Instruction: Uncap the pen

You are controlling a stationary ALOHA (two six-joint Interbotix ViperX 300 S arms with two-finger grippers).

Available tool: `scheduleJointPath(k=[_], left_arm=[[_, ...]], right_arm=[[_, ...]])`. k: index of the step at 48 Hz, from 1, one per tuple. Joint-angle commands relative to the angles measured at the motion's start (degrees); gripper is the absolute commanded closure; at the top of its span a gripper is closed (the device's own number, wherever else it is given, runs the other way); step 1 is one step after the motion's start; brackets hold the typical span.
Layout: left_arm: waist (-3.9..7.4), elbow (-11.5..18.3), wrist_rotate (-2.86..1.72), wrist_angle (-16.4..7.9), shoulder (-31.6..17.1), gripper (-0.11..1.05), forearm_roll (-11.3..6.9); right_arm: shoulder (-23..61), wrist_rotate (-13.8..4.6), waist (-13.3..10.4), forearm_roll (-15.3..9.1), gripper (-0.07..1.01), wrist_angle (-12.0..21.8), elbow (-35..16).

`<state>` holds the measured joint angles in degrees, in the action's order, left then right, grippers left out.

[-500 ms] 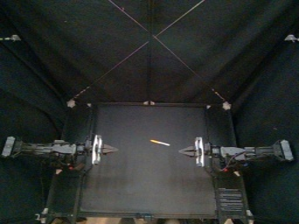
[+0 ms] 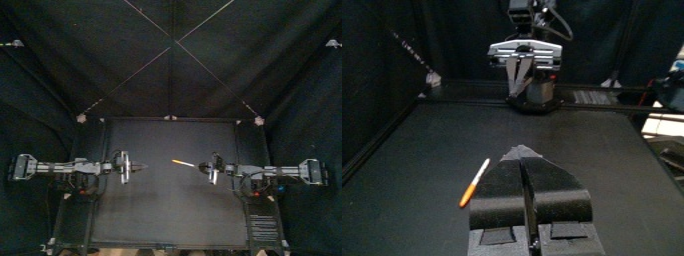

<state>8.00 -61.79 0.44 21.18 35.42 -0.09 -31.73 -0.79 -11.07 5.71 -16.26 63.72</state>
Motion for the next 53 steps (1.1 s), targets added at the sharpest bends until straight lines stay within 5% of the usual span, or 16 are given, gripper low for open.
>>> scheduleJointPath(k=[1,15,26,39,53], left_arm=[[1.23,2.37,0.09,0.62,-4.31,0.93,0.26],[2.90,3.69,0.09,0.62,-12.22,0.82,3.08],[3.16,4.75,0.00,-0.18,-15.64,0.58,3.08],[2.99,5.36,-0.18,-5.36,-15.91,0.28,2.46],[2.72,5.45,-0.09,-8.00,-15.91,0.12,1.93]], right_arm=[[3.69,0.18,-2.02,0.44,0.94,0.35,-2.90],[13.27,0.26,-5.71,0.00,0.88,3.34,-6.15],[20.74,0.18,-6.86,0.44,0.55,6.15,-9.05],[26.98,0.26,-8.09,0.88,0.11,8.88,-12.48],[30.85,0.35,-9.40,-0.09,0.04,10.46,-13.18]])
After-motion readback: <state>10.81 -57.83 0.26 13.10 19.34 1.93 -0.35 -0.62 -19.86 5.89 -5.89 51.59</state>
